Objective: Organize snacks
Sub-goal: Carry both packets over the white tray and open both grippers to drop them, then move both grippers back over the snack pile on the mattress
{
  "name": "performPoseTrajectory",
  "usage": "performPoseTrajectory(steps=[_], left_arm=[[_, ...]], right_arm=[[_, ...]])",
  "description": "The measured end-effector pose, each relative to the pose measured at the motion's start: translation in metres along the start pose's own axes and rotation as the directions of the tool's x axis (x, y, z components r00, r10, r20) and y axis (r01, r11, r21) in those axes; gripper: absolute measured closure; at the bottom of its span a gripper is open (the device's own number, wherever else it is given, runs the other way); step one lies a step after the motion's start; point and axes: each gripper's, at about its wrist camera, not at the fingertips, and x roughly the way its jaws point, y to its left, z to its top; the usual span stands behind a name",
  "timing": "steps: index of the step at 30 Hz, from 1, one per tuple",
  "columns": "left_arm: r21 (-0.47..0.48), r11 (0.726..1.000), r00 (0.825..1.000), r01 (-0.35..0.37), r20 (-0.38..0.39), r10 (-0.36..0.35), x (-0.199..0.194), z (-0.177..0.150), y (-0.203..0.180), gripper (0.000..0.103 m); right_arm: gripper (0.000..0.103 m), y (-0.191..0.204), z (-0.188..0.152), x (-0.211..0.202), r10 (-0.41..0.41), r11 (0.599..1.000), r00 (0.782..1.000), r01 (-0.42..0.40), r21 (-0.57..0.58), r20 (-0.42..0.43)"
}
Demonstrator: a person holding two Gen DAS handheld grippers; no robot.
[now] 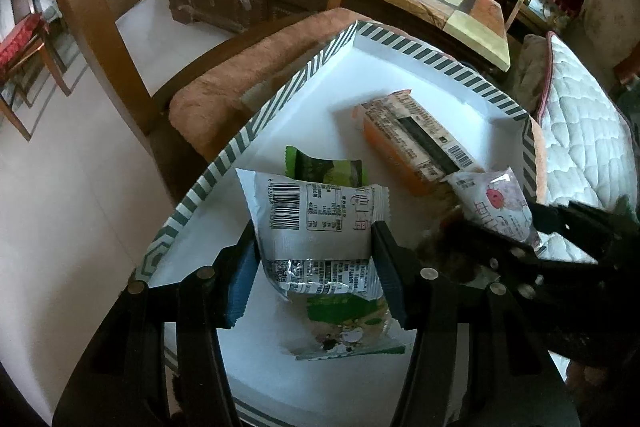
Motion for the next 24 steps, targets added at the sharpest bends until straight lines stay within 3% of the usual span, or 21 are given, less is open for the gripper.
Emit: performPoseTrajectory(steps=[8, 10, 18, 24], left_arm=[[0.016, 1.0, 1.0, -0.004, 0.021, 0.003, -0.015, -0.007, -0.006, 0.044], [0.019, 1.0, 0.999, 0.006, 0.046, -0.007, -0.024, -0.01, -0.008, 0.036], [0.071, 0.995, 0.99, 0.077, 0.114, -0.085, -0.055, -0.019, -0.032, 0.034], [0.143, 0.981, 0.982, 0.135, 0.116, -0.152, -0.069, -0.031, -0.067, 0.034]], right_arm=[[0.045, 0.003, -0.025, -0.034, 0.006, 1.0, 0.997, -0.006, 0.0, 0.075], [0.044, 0.005, -0.035, -0.046, 0.005, 1.0, 0.995, -0.004, -0.005, 0.1], [0.043, 0.008, -0.078, -0.089, -0.056, 0.998, 0.978, 0.061, -0.018, 0.203], [0.043, -0.003, -0.115, -0.118, -0.094, 0.996, 0.963, 0.094, 0.012, 0.253]])
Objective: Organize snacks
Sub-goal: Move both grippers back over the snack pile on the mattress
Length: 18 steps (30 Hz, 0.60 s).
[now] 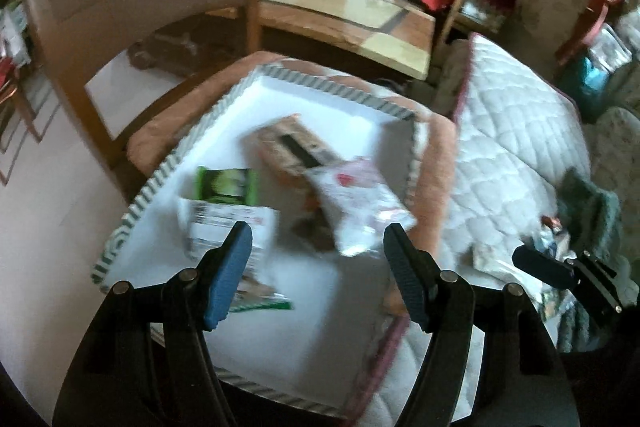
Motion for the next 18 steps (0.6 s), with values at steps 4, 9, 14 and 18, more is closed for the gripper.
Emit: performPoseTrajectory(steps=[4, 9, 14, 18], left_arm=[[0.051, 0.998, 0.999, 0.042, -0.014, -0.041, 0.0, -0.006, -0.028, 0.034], [0.116, 0.989, 0.995, 0.088, -0.047, -0.084, 0.002, -0.017, -0.067, 0.034], [0.189, 0.973, 0.99, 0.131, -0.073, -0.119, 0.003, -0.027, -0.109, 0.034], [0.23, 0.96, 0.984, 0.163, -0.112, -0.141, 0.01, -0.036, -0.136, 0.034]], right_arm=[[0.04, -0.012, -0.02, -0.022, -0.055, 0.998, 0.998, 0.054, 0.008, 0.012], [0.038, -0.037, -0.046, -0.041, -0.092, 0.993, 0.996, 0.091, 0.073, 0.0], [0.038, -0.065, -0.069, -0.054, -0.124, 0.981, 0.992, 0.125, 0.146, -0.018], [0.037, -0.091, -0.091, -0.066, -0.141, 0.965, 0.989, 0.146, 0.219, -0.036]])
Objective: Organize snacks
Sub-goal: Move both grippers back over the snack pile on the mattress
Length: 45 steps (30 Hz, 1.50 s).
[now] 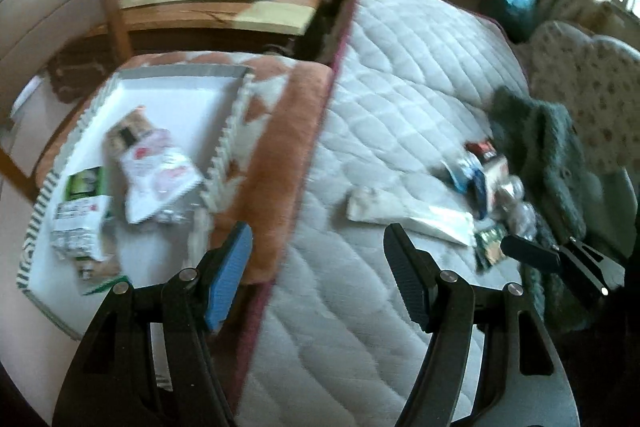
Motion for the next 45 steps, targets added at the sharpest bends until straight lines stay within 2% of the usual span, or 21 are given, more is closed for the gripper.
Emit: performPoseTrajectory(steps=[4, 10, 16, 21, 25, 29, 33, 35, 38, 40, 41, 45], left_arm=[[0.044, 0.999, 0.999, 0.029, -0.041, -0.027, 0.015, -0.003, -0.023, 0.034], [0.081, 0.996, 0.994, 0.04, -0.104, -0.032, 0.038, -0.008, -0.044, 0.034], [0.07, 0.997, 0.987, 0.037, -0.161, -0.026, 0.061, -0.01, -0.049, 0.034], [0.06, 0.998, 0.987, 0.023, -0.162, -0.013, 0.064, -0.01, -0.044, 0.034], [0.044, 0.999, 0.985, 0.007, -0.17, 0.0, 0.065, -0.011, -0.033, 0.034], [0.03, 1.0, 0.984, -0.001, -0.177, 0.006, 0.065, -0.012, -0.025, 0.034], [0.026, 1.0, 0.982, -0.006, -0.186, 0.011, 0.065, -0.014, -0.019, 0.034], [0.019, 1.0, 0.982, -0.013, -0.187, 0.017, 0.064, -0.014, -0.014, 0.034], [-0.003, 1.0, 0.982, -0.019, -0.186, 0.018, 0.064, -0.014, -0.006, 0.034], [-0.015, 1.0, 0.982, -0.027, -0.185, 0.024, 0.065, -0.013, -0.001, 0.034], [-0.025, 0.999, 0.982, -0.031, -0.186, 0.026, 0.065, -0.013, 0.002, 0.034], [-0.041, 0.999, 0.981, -0.016, -0.192, 0.008, 0.066, -0.011, 0.001, 0.034]], right_arm=[[0.035, -0.031, -0.016, -0.004, -0.01, 0.996, 1.0, 0.012, 0.087, -0.021], [0.035, -0.075, -0.044, -0.008, -0.075, 0.981, 0.995, 0.085, 0.173, -0.064], [0.035, -0.11, -0.058, -0.004, -0.058, 0.96, 0.995, 0.078, 0.268, -0.082], [0.035, -0.11, -0.043, 0.014, -0.013, 0.975, 0.995, 0.033, 0.219, -0.095], [0.035, -0.109, -0.013, 0.041, 0.062, 0.98, 0.993, -0.042, 0.193, -0.097], [0.035, -0.1, 0.018, 0.071, 0.138, 0.985, 0.984, -0.124, 0.121, -0.115], [0.035, -0.099, 0.033, 0.101, 0.145, 0.988, 0.976, -0.134, 0.082, -0.16], [0.033, -0.101, 0.03, 0.113, 0.166, 0.984, 0.967, -0.149, 0.097, -0.193], [0.029, -0.1, 0.022, 0.11, 0.215, 0.972, 0.96, -0.192, 0.136, -0.18], [0.029, -0.092, 0.011, 0.102, 0.29, 0.948, 0.94, -0.256, 0.191, -0.181], [0.029, -0.084, 0.003, 0.101, 0.34, 0.93, 0.921, -0.299, 0.212, -0.193], [0.029, -0.048, -0.024, 0.086, 0.395, 0.913, 0.898, -0.36, 0.189, -0.195]])
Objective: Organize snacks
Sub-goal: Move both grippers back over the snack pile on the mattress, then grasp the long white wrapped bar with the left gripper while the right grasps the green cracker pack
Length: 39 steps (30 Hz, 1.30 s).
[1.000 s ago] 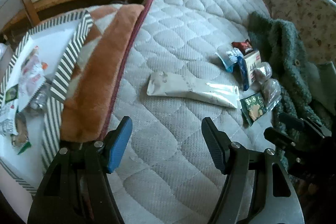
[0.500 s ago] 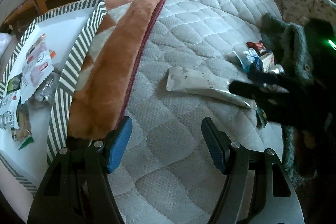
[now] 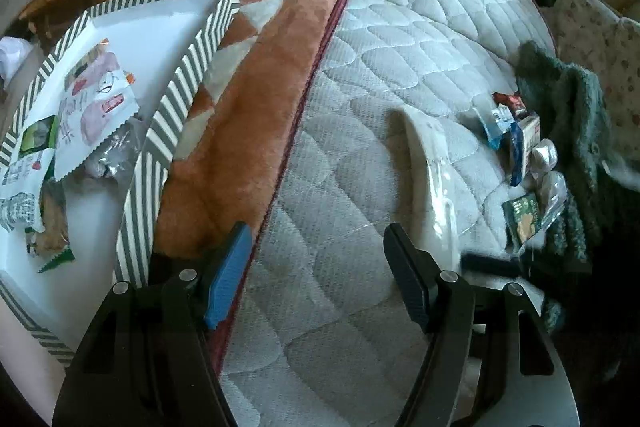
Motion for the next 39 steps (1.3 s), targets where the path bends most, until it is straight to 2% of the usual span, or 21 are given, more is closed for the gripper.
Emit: performPoseTrajectory(steps=[2, 5, 7, 10, 13, 17, 19, 24, 27, 30, 34, 37, 39], left_arm=[[0.026, 1.0, 1.0, 0.017, 0.003, -0.017, 0.0, 0.002, -0.008, 0.034], [0.064, 0.996, 0.998, 0.069, -0.006, -0.068, 0.003, 0.006, -0.024, 0.034], [0.073, 0.994, 0.996, 0.086, -0.016, -0.085, 0.007, 0.009, -0.033, 0.034], [0.114, 0.99, 0.996, 0.088, -0.025, -0.086, 0.019, 0.01, -0.052, 0.034], [0.151, 0.985, 0.996, 0.082, -0.037, -0.077, 0.031, 0.011, -0.068, 0.034], [0.166, 0.984, 0.998, 0.059, -0.035, -0.054, 0.045, 0.017, -0.08, 0.034], [0.158, 0.986, 0.998, 0.05, -0.041, -0.044, 0.051, 0.019, -0.08, 0.034], [0.14, 0.99, 0.998, 0.03, -0.057, -0.022, 0.061, 0.021, -0.074, 0.034], [0.132, 0.991, 0.998, 0.027, -0.059, -0.02, 0.063, 0.023, -0.072, 0.034], [0.133, 0.991, 0.998, 0.024, -0.057, -0.017, 0.063, 0.024, -0.072, 0.034], [0.134, 0.991, 0.999, 0.021, -0.05, -0.015, 0.063, 0.026, -0.073, 0.034], [0.132, 0.991, 0.999, 0.021, -0.048, -0.015, 0.064, 0.028, -0.074, 0.034], [0.132, 0.991, 0.999, 0.014, -0.05, -0.008, 0.066, 0.028, -0.074, 0.034]], right_arm=[[0.029, 0.009, -0.013, -0.008, -0.018, 1.0, 0.999, 0.018, 0.0, 0.031], [0.029, 0.001, -0.029, -0.032, -0.052, 0.998, 0.997, 0.049, 0.046, 0.063], [0.029, -0.008, -0.036, -0.049, -0.114, 0.991, 0.991, 0.109, 0.074, 0.069], [0.029, -0.028, -0.047, -0.072, -0.195, 0.971, 0.977, 0.179, 0.161, 0.09], [0.029, -0.05, -0.058, -0.087, -0.246, 0.943, 0.962, 0.21, 0.259, 0.116], [0.029, -0.069, -0.06, -0.092, -0.356, 0.9, 0.928, 0.309, 0.307, 0.11], [0.029, -0.071, -0.059, -0.088, -0.358, 0.897, 0.928, 0.31, 0.314, 0.106], [0.029, -0.084, -0.05, -0.068, -0.296, 0.901, 0.953, 0.257, 0.35, 0.062], [0.028, -0.092, -0.035, -0.062, -0.305, 0.895, 0.951, 0.265, 0.359, 0.057], [0.027, -0.101, -0.015, -0.062, -0.342, 0.873, 0.938, 0.294, 0.39, 0.059], [0.027, -0.109, -0.003, -0.061, -0.419, 0.835, 0.907, 0.374, 0.403, 0.028], [0.027, -0.118, -0.001, -0.063, -0.427, 0.808, 0.904, 0.363, 0.463, 0.036], [0.024, -0.118, 0.004, -0.06, -0.448, 0.793, 0.894, 0.379, 0.477, 0.034]])
